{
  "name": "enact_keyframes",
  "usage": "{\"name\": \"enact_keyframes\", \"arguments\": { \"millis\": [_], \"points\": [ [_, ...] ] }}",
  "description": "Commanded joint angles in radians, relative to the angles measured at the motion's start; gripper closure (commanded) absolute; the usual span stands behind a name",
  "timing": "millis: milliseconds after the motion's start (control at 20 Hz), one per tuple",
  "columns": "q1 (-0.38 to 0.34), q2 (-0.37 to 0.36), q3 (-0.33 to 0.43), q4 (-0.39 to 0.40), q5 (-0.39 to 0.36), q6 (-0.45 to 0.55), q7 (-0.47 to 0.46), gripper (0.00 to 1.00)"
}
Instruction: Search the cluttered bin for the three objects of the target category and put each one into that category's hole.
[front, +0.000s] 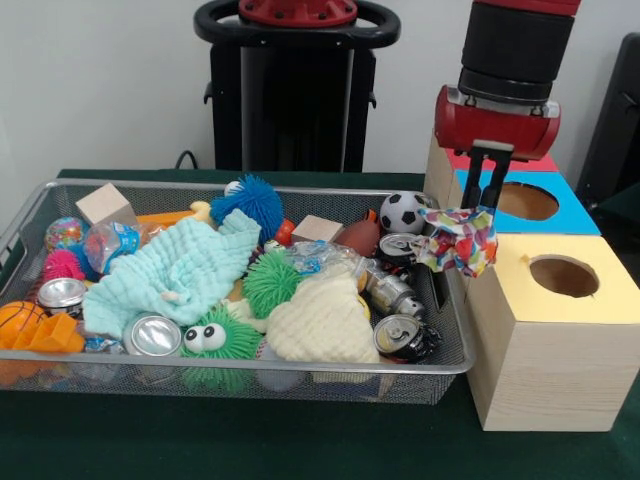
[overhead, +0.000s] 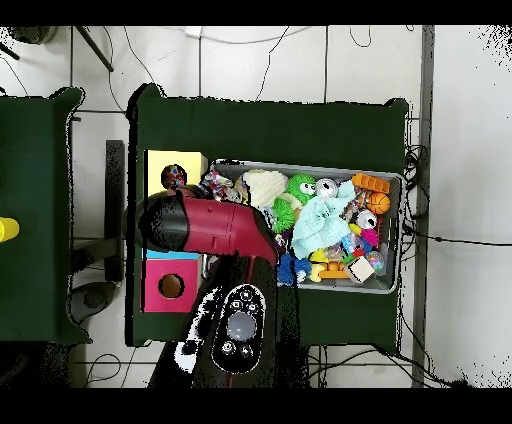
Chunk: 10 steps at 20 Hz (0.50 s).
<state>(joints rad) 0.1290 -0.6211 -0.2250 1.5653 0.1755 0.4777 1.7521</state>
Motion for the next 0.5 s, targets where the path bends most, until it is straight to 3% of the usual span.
{"name": "enact_keyframes", "arguments": {
  "millis": [50, 500],
  "points": [
    [-0.046, -0.007, 0.033, -0.041, 0.032, 0.143, 0.173, 1.0],
    [-0.123, -0.049, 0.072, -0.071, 0.016, 0.234, 0.088, 1.0]
  ]
}}
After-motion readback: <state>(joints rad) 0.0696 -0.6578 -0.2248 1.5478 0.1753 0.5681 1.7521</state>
